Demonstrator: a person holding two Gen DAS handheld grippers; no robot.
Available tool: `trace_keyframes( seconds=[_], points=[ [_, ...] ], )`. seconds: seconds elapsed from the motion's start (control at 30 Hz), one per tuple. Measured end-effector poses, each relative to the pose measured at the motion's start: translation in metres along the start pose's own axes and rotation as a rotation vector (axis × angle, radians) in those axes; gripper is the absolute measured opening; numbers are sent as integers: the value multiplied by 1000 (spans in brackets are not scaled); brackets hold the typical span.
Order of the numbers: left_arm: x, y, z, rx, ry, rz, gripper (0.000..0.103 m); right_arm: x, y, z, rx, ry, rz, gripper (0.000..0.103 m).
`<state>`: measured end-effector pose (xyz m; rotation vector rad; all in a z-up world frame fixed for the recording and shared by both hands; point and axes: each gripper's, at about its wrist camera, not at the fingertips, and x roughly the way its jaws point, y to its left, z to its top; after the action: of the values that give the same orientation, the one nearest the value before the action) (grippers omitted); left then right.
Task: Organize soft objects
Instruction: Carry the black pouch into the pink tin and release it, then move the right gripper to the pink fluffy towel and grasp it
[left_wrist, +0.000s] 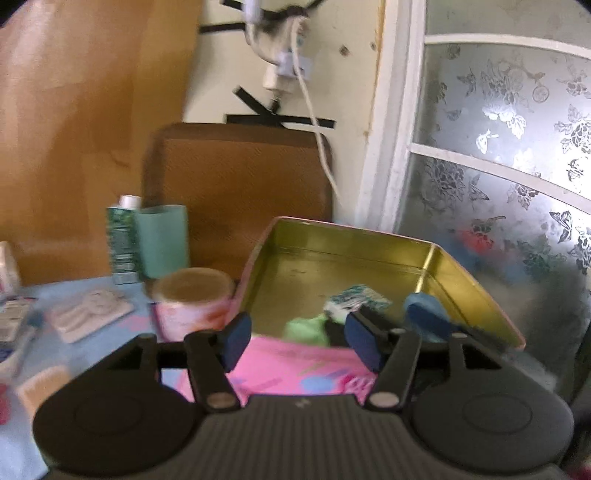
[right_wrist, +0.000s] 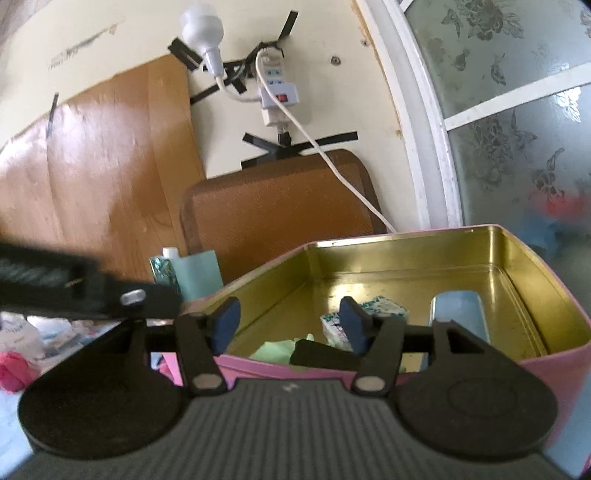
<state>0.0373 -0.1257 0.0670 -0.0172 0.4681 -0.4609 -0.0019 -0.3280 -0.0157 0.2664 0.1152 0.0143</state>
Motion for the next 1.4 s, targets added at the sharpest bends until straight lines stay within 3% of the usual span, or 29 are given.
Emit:
trace_keyframes(
  seconds=[0.1,0.23,0.37,0.5,0.6,0.73,0.87,1.03,1.1,1.17,1.2,1.4],
  points=[
    [-24,30,-17,-33,0,41,60,-7,0,0,20,-22,-1,62],
    [-60,88,-44,-124,35,205,60,-2,6,2,-6,-3,-11,62],
    [-104,156,-70,-282,38,364,62,-1,15,3,-19,21,7,62],
    [-132,212,-89,-418,30,518,62,1,54,2,-41,99,157,62],
    [-137,236,-105,-478,35,587,62,7,106,-6,-144,195,324,62],
    [-142,243,-113,-507,-14,562,67,15,176,-26,-306,299,491,62],
    [-149,243,-116,-512,-53,538,68,35,231,-41,-383,372,576,62],
    [-165,259,-129,-661,-137,488,68,68,278,-50,-408,447,603,63],
    [-169,267,-133,-715,-157,453,68,80,294,-53,-424,460,604,70],
    [-170,270,-134,-731,-169,441,68,87,306,-57,-442,475,594,68],
    [-170,270,-134,-727,-169,440,69,91,308,-58,-445,500,596,58],
    [-167,264,-131,-677,-161,440,69,66,287,-55,-415,532,638,54]
  ],
)
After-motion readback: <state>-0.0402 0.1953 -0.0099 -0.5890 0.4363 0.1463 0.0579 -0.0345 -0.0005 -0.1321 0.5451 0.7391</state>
